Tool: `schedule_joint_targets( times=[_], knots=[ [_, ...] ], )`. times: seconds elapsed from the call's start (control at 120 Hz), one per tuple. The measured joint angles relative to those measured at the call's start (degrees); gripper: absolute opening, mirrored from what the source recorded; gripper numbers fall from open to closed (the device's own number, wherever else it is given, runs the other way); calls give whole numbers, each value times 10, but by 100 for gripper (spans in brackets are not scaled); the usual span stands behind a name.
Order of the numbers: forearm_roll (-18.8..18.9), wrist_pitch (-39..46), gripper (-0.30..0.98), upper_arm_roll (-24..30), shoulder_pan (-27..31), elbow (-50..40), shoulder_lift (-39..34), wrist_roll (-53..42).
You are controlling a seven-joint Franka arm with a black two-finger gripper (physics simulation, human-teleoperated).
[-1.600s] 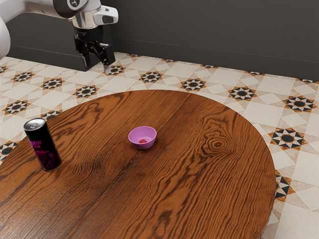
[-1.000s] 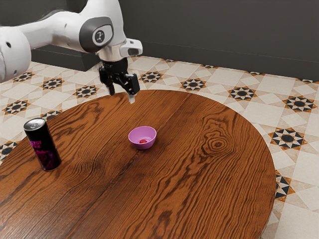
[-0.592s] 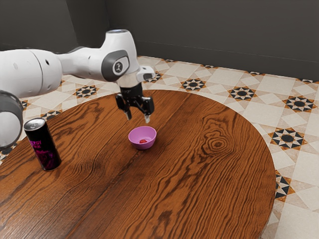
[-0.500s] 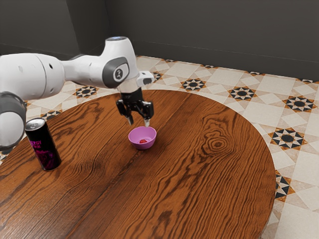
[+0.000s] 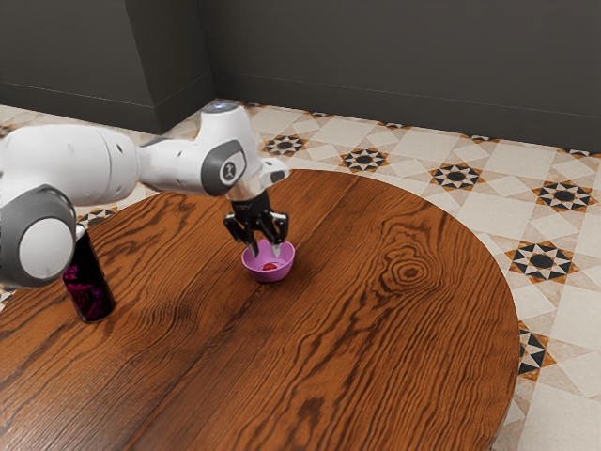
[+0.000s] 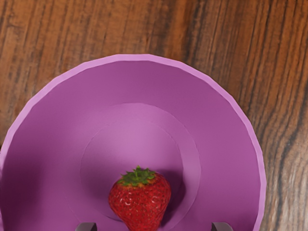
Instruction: Take strawberry from the bowl
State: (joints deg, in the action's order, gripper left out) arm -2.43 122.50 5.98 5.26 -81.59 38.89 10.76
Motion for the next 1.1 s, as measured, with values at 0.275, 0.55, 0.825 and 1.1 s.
schedule_joint_targets(
  times=[0.275, 0.55, 0.825, 1.1],
  knots=[
    [-11, 14, 23, 0, 1, -1, 15, 12],
    [-18, 30, 21, 0, 1, -1, 28, 20],
    [-30, 37, 20, 0, 1, -4, 41, 29],
    [-38, 43, 10, 0, 2, -6, 39, 39]
  ],
)
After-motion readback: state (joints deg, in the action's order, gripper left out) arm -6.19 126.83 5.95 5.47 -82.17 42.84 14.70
